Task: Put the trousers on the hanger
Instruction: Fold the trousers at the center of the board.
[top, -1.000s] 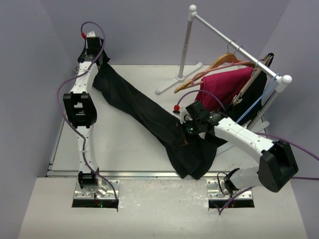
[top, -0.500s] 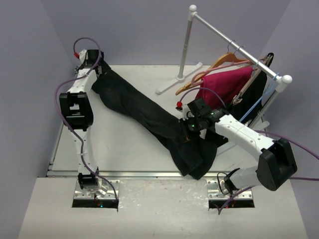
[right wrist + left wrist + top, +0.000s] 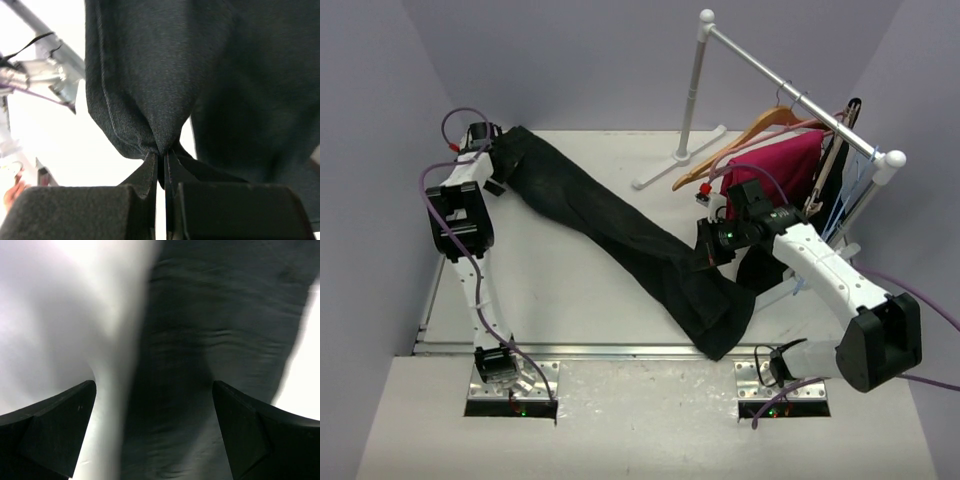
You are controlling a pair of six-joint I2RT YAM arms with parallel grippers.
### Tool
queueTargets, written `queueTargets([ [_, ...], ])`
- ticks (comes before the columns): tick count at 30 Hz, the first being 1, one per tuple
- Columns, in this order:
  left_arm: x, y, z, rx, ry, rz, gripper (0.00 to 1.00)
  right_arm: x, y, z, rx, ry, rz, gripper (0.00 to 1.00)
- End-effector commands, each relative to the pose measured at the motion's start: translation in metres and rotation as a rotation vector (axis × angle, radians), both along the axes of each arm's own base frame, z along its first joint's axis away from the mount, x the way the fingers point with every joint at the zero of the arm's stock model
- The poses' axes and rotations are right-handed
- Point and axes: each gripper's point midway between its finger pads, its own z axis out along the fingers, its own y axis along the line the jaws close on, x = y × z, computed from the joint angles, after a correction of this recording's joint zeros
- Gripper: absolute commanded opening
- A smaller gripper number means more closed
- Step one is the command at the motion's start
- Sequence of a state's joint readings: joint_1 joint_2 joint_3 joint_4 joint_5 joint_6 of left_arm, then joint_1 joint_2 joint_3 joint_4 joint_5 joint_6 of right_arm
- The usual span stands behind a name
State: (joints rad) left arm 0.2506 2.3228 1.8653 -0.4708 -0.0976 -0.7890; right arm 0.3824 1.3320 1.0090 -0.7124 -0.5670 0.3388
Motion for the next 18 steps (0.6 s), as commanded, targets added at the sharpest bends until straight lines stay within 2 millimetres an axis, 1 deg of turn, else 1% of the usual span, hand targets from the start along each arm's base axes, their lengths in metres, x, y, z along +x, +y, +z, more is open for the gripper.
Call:
queueTargets([
  [1,0.034,-0.001,0.006,0.013,-0.076,-0.049,1.0,0.005,-0.012,0.015,-0.072,-0.043,-0.016,0.0],
  [2,0.038,0.0,0.01,0.019,-0.089,-0.049,1.0,0.005,-0.016,0.013,-0.101,-0.02,-0.018,0.0],
  [4,0.044,0.004,0.0,0.026,-0.081,-0.038,1.0,0.015,-0.049,-0.005,-0.333,0.021,-0.096,0.0],
  [5,0.045,0.005,-0.006,0.026,-0.073,-0.034,1.0,0.014,-0.059,-0.019,-0.414,0.072,-0.099,0.0],
  [6,0.048,0.007,-0.004,0.031,-0.082,-0.032,1.0,0.007,-0.068,-0.025,-0.47,0.12,-0.093,0.0],
  [7,0.049,0.008,-0.005,0.034,-0.081,-0.027,1.0,0.009,-0.075,-0.035,-0.528,0.152,-0.103,0.0],
  [9,0.05,0.009,-0.007,0.043,-0.087,-0.025,1.0,0.01,-0.102,-0.05,-0.678,0.169,-0.144,0.0],
  [11,0.054,0.012,0.0,0.057,-0.111,-0.021,1.0,0.009,-0.106,-0.061,-0.704,0.215,-0.146,0.0],
  [12,0.053,0.012,-0.001,0.059,-0.107,-0.022,1.0,0.009,-0.106,-0.062,-0.705,0.218,-0.143,0.02],
  [13,0.058,0.014,0.008,0.074,-0.139,-0.027,1.0,0.007,-0.11,-0.07,-0.737,0.252,-0.142,0.07],
  [14,0.058,0.014,0.008,0.079,-0.14,-0.03,1.0,0.009,-0.111,-0.07,-0.749,0.251,-0.149,0.17],
  [15,0.061,0.016,0.016,0.095,-0.158,-0.034,1.0,0.013,-0.116,-0.07,-0.784,0.247,-0.176,0.27],
  [17,0.066,0.017,0.03,0.114,-0.196,-0.049,1.0,0.024,-0.118,-0.061,-0.787,0.198,-0.224,0.31],
  [18,0.069,0.016,0.034,0.118,-0.213,-0.061,1.0,0.031,-0.115,-0.053,-0.765,0.157,-0.249,0.37],
])
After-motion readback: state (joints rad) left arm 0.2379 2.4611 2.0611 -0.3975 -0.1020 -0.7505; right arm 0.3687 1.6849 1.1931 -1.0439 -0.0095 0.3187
